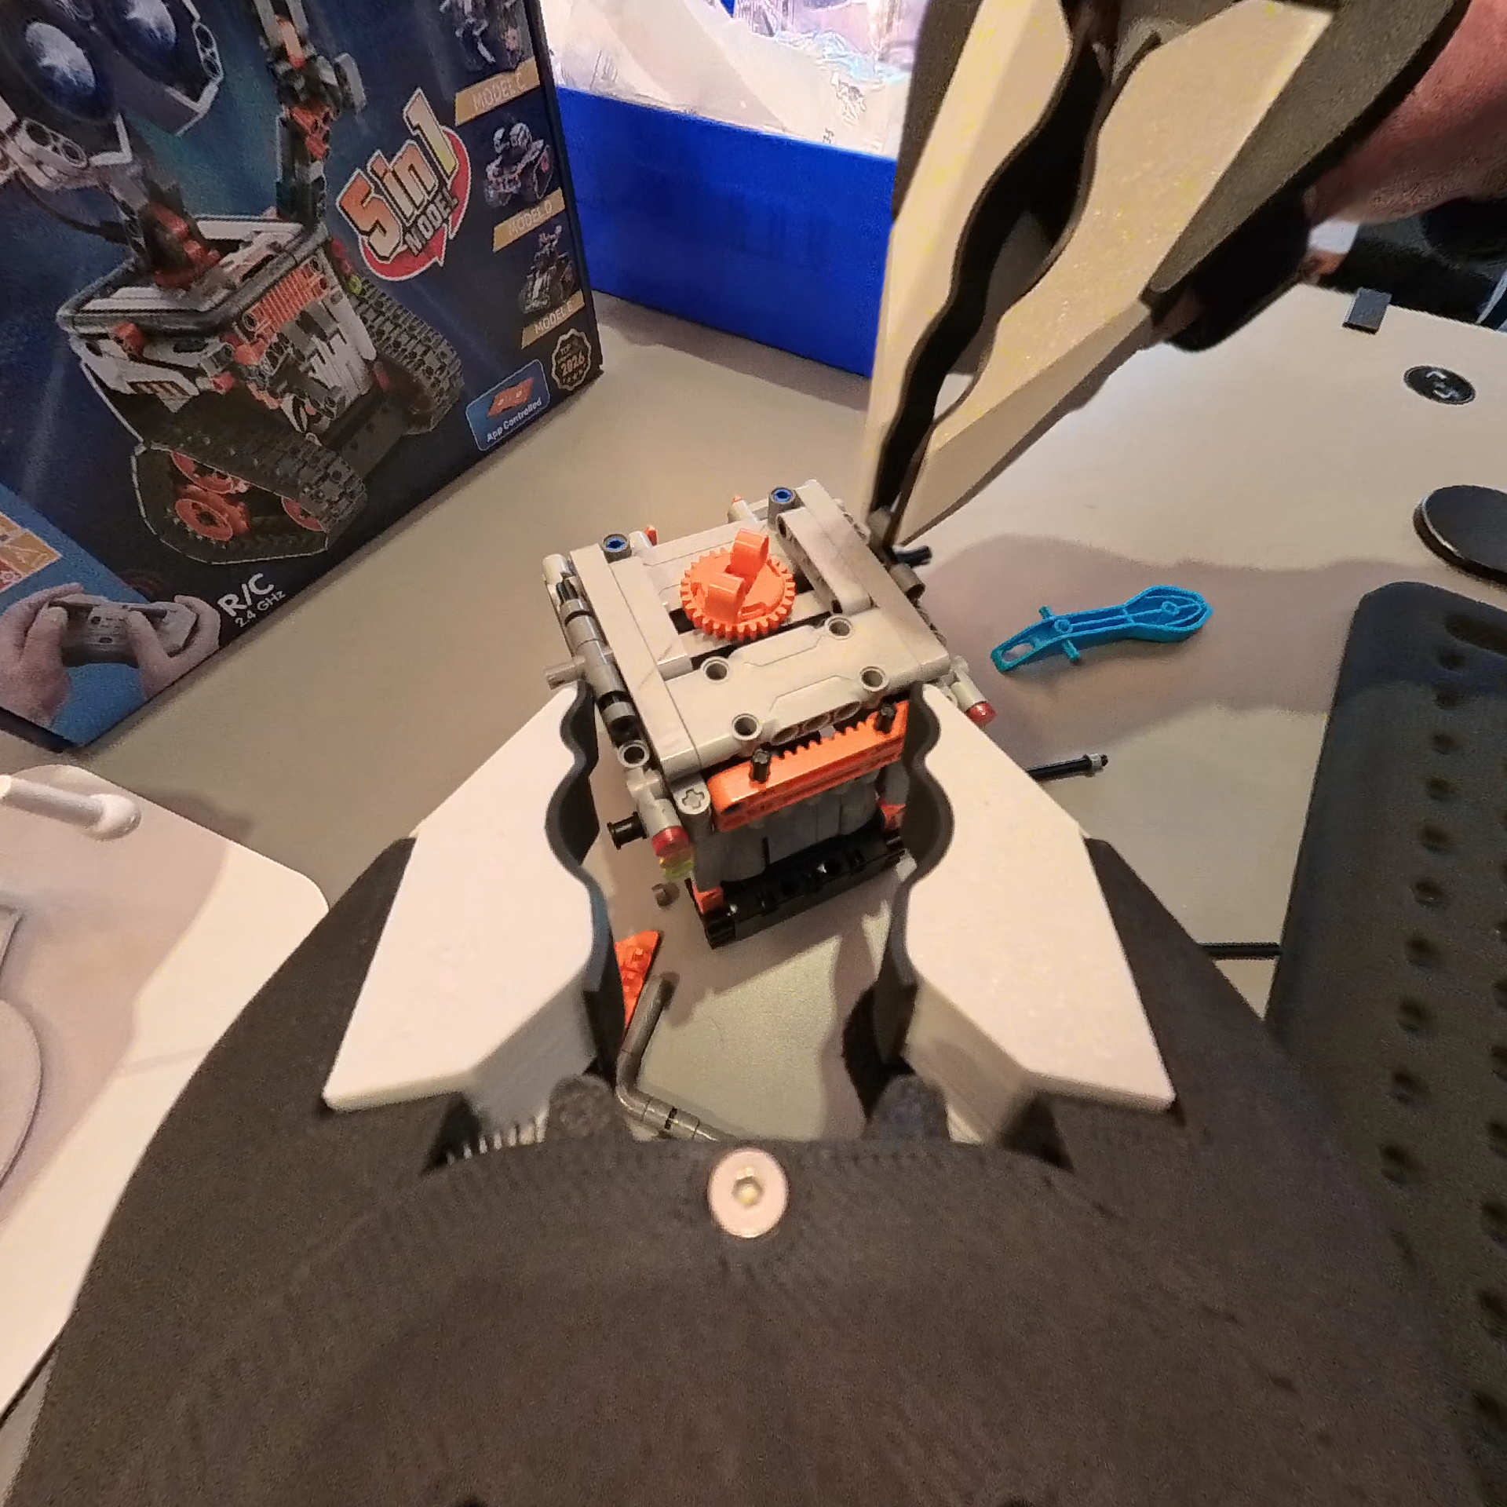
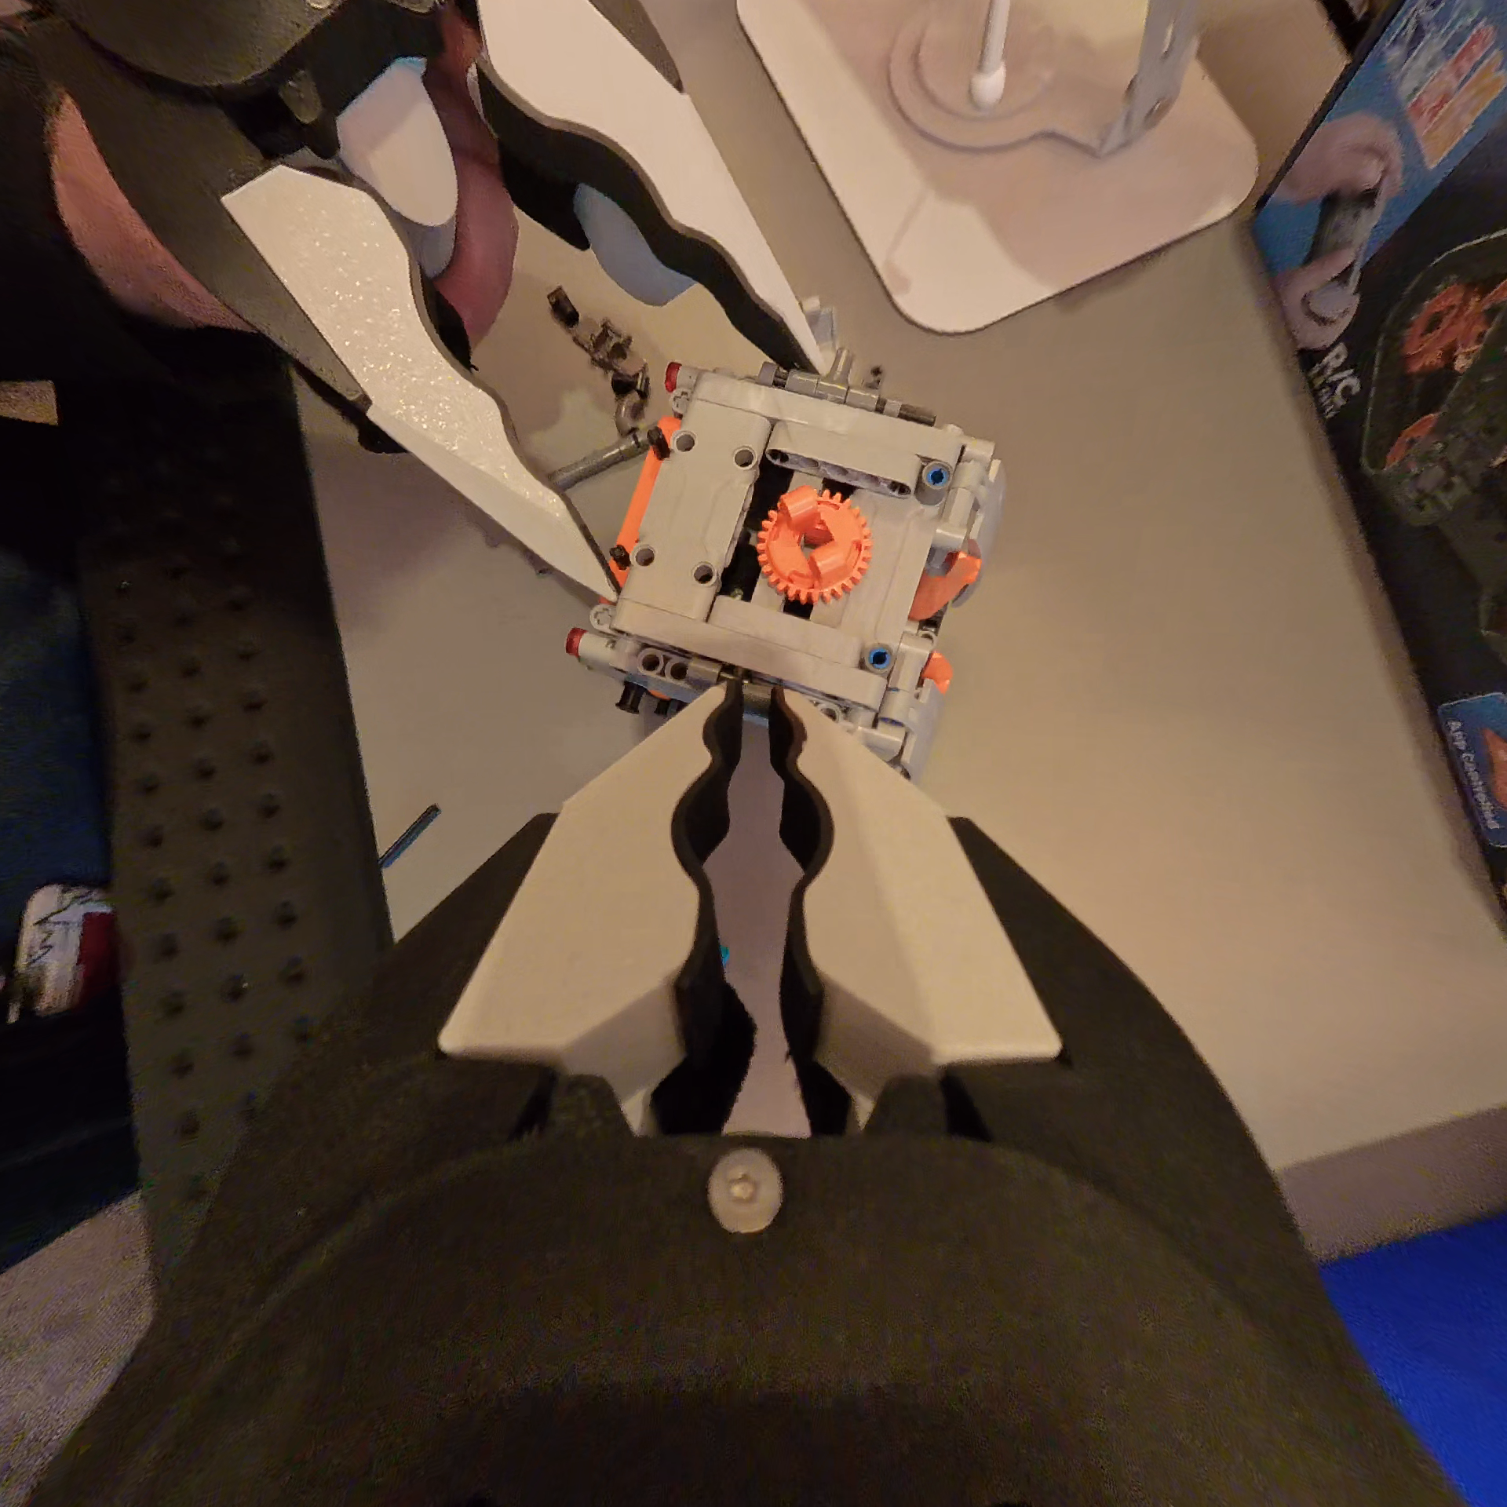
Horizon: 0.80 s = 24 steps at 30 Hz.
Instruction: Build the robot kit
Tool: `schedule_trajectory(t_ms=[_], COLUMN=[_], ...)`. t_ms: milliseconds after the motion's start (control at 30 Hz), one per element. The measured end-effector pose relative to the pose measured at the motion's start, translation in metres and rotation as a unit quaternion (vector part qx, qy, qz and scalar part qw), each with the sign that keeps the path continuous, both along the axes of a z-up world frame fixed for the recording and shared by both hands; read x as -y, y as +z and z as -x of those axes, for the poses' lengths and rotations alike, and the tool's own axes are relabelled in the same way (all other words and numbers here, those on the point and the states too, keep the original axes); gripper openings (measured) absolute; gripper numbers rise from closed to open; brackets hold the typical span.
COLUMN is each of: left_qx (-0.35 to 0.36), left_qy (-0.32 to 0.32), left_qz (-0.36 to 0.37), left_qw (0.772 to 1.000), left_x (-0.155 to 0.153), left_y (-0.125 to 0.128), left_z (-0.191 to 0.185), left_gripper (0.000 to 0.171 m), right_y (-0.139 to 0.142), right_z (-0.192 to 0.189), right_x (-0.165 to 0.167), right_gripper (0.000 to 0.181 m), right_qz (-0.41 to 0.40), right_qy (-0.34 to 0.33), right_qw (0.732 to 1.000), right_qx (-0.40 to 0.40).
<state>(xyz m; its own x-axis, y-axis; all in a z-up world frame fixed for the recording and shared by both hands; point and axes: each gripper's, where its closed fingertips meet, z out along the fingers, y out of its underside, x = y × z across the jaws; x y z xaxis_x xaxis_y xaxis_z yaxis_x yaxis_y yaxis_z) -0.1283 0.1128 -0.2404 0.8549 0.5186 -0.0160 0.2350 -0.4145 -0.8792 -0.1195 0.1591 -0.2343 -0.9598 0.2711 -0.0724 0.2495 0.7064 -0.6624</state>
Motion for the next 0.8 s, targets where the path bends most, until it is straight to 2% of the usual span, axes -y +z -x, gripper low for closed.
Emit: schedule_trajectory(t_ms=[133, 333, 800], left_qx=[-0.001, 0.0, -0.005], left_qy=[0.0, -0.002, -0.002], left_qz=[-0.003, -0.01, -0.011], left_qw=[1.0, 1.0, 1.0], left_x=[0.0, -0.0001, -0.0004], left_y=[0.0, -0.0002, -0.0003], left_z=[-0.0002, 0.0001, -0.0001], left_gripper=[0.074, 0.074, 0.074], right_y=[-0.0005, -0.0005, 0.0001], right_z=[-0.001, -0.0008, 0.0011], right_x=[-0.0019, -0.0017, 0.0019], right_gripper=[0.004, 0.004, 0.004], right_qz=[0.028, 0.013, -0.04], right_qy=[-0.017, -0.013, -0.007], right_qw=[0.999, 1.0, 0.998], right_qx=[-0.015, -0.022, 0.044])
